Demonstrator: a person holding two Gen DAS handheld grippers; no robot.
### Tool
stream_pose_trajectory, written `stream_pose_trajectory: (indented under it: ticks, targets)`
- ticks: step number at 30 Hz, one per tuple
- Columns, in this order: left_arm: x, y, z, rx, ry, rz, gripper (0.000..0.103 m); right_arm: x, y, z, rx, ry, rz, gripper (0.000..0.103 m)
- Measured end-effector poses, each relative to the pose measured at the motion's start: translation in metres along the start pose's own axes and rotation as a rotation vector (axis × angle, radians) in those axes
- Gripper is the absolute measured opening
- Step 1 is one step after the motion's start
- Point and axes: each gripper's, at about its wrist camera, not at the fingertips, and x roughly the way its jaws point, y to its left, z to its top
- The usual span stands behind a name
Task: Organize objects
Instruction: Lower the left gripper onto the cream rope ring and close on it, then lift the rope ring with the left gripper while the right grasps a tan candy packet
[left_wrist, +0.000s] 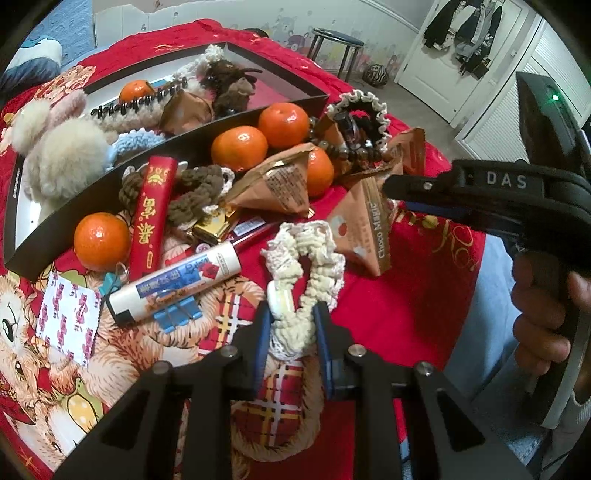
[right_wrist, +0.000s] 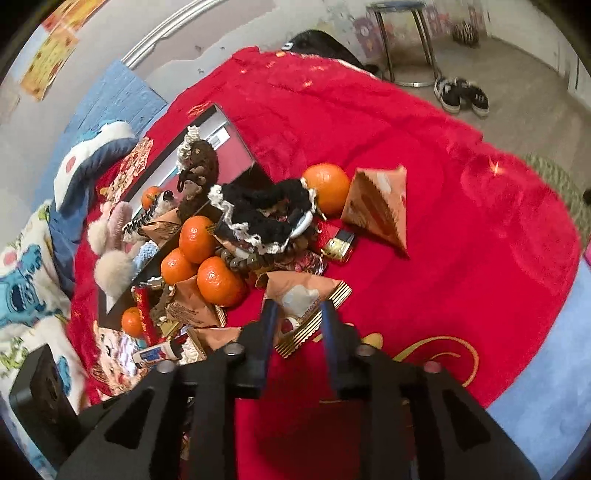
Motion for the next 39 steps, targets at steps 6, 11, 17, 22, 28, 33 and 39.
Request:
stream_pose_trajectory:
  ticks: [6, 11, 17, 22, 28, 33, 39]
  targets:
    - [-0.001, 0.002, 0.000, -0.008, 0.000, -0.008, 0.023, 0.000, 0.004, -0.001, -0.011, -0.002, 0.008, 0.039]
    - [-0.004, 0.007, -0.002, -0.014, 0.000, -0.015, 0.023, 0.007, 0.004, -0.001, -0.021, 0.002, -0.018, 0.039]
    - [-0.007, 0.013, -0.007, -0.042, -0.005, -0.029, 0.023, 0.021, 0.015, -0.004, -0.098, -0.005, -0.060, 0.040]
    - [-0.012, 0.015, -0.011, -0.041, -0.018, -0.032, 0.022, 0.019, 0.015, -0.007, -0.110, -0.009, -0.067, 0.027]
    - [-0.029, 0.016, -0.021, -0.024, -0.065, 0.000, 0.015, 0.004, 0.025, -0.019, -0.148, -0.043, -0.040, 0.020]
    - [-0.043, 0.022, -0.026, -0.058, -0.094, -0.017, 0.014, -0.012, 0.034, -0.025, -0.175, -0.087, -0.009, 0.019]
    - [-0.072, 0.022, -0.027, -0.085, -0.175, -0.009, 0.014, -0.039, 0.038, -0.031, -0.147, -0.140, 0.070, 0.019]
